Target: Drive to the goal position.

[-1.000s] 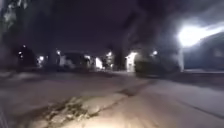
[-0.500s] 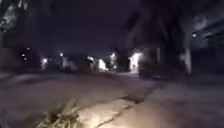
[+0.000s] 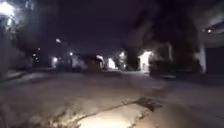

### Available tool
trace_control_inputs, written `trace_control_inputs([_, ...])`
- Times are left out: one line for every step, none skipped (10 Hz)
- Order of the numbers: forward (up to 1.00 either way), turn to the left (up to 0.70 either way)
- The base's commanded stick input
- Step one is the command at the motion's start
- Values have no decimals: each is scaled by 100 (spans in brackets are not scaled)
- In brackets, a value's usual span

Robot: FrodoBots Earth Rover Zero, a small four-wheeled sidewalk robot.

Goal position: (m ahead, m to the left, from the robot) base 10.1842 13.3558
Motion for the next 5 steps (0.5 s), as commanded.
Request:
trace_control_inputs([70, 0])
trace_control_inputs([70, 0])
trace_control_inputs([70, 0])
trace_control_inputs([70, 0])
trace_control_inputs([70, 0])
